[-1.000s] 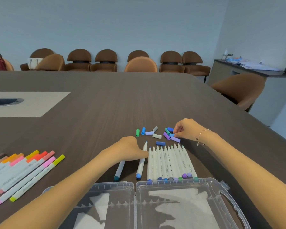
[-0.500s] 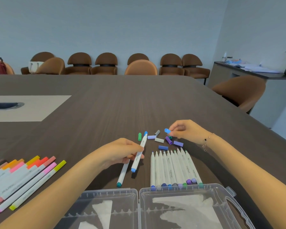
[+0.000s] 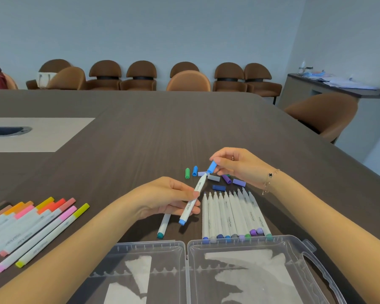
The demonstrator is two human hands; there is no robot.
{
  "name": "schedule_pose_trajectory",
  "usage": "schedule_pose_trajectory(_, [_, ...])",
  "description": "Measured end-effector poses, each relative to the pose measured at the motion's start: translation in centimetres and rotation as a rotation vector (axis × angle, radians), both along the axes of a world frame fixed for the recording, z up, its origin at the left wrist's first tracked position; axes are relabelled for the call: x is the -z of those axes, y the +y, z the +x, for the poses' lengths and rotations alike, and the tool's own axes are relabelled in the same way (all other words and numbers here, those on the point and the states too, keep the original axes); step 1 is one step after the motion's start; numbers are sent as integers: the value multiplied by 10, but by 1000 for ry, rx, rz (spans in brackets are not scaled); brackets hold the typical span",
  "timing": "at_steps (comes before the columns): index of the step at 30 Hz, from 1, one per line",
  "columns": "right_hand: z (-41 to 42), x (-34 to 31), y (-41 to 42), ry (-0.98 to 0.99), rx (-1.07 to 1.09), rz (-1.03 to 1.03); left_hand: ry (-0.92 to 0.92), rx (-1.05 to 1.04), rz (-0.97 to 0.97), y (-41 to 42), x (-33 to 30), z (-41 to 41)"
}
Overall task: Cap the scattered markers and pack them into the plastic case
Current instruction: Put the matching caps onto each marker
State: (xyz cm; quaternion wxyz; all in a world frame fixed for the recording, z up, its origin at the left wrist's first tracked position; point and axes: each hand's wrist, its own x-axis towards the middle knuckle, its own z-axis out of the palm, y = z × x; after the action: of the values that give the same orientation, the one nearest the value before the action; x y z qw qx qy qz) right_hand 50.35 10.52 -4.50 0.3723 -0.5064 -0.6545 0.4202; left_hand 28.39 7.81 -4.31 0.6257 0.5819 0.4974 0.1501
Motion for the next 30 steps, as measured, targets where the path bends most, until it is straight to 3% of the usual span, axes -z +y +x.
schedule_pose_trajectory(3, [-3, 1, -1, 75, 43, 11, 6, 1, 3, -1, 0, 0])
schedule_pose_trajectory(11, [-10, 7, -5, 38, 40, -12, -15, -43, 25, -2, 3, 1])
schedule_pose_trajectory(16, [-19, 14, -4, 44, 92, -30, 18, -148, 152, -8, 4, 10])
schedule_pose_trajectory(22, [-30, 13, 1, -12, 80, -5, -72, -248, 60, -14, 0, 22])
schedule_pose_trajectory(24, [-30, 12, 2, -70, 52, -22, 30, -236, 115, -13, 0, 24])
schedule_pose_trajectory(30, [4, 2, 5, -216, 185, 106, 677, -52, 531, -12, 17, 20])
